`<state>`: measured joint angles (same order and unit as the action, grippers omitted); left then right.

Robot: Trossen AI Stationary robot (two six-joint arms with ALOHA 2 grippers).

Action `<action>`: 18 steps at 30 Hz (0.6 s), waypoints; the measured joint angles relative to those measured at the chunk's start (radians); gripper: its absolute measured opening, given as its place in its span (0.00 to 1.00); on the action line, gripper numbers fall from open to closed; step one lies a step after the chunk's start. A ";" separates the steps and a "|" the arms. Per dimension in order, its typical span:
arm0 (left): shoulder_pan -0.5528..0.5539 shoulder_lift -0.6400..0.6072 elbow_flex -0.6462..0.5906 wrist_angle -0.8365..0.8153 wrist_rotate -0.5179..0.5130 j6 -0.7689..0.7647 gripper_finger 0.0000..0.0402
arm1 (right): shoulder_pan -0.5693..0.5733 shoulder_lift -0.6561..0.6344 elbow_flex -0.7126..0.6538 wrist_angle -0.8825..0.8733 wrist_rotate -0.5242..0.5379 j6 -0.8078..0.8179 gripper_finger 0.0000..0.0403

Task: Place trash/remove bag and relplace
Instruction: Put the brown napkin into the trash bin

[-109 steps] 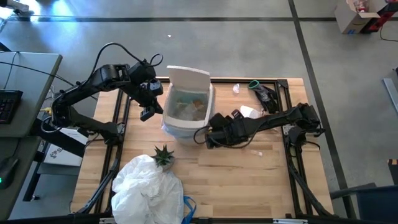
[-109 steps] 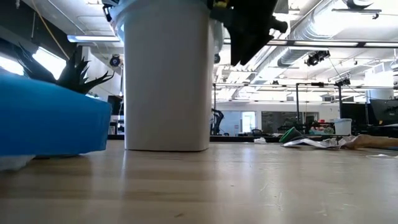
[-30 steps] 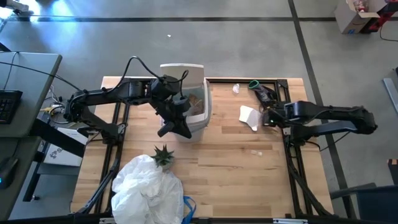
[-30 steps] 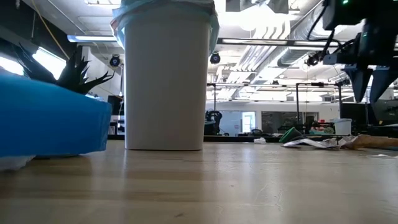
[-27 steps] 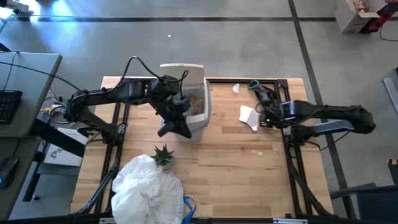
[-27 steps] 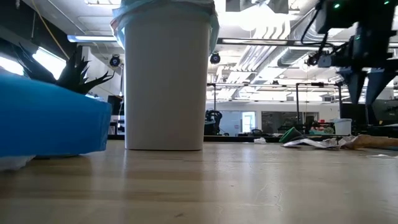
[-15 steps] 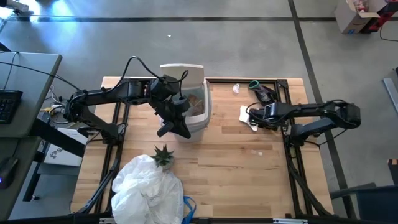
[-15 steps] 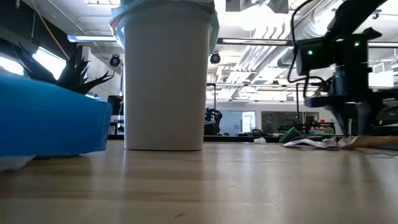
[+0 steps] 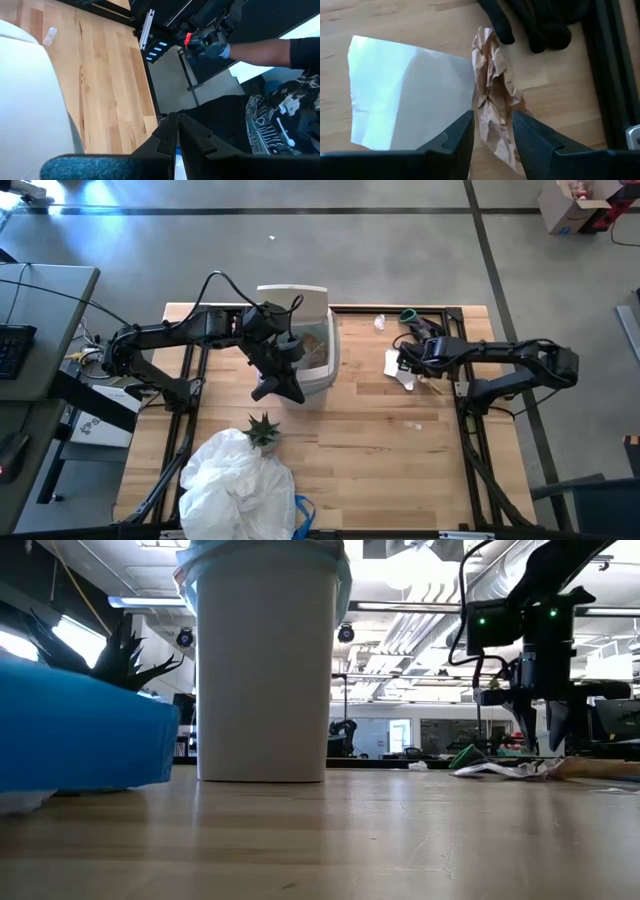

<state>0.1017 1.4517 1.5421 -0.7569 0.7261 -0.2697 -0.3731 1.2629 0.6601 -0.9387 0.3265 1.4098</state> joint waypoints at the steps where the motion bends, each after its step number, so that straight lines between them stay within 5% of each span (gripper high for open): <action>1: 0.000 0.000 0.000 -0.001 0.000 0.001 0.00 | -0.007 0.000 0.000 0.002 -0.010 -0.004 0.30; 11: 0.000 0.000 0.000 -0.003 0.000 0.011 0.00 | -0.026 0.000 -0.007 -0.010 -0.069 -0.023 0.30; 18: 0.000 -0.001 0.000 -0.003 -0.002 0.019 0.00 | -0.012 0.000 -0.129 0.107 -0.195 0.060 0.30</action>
<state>0.1017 1.4509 1.5421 -0.7597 0.7246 -0.2504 -0.3856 1.2632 0.5313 -0.8316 0.1314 1.4694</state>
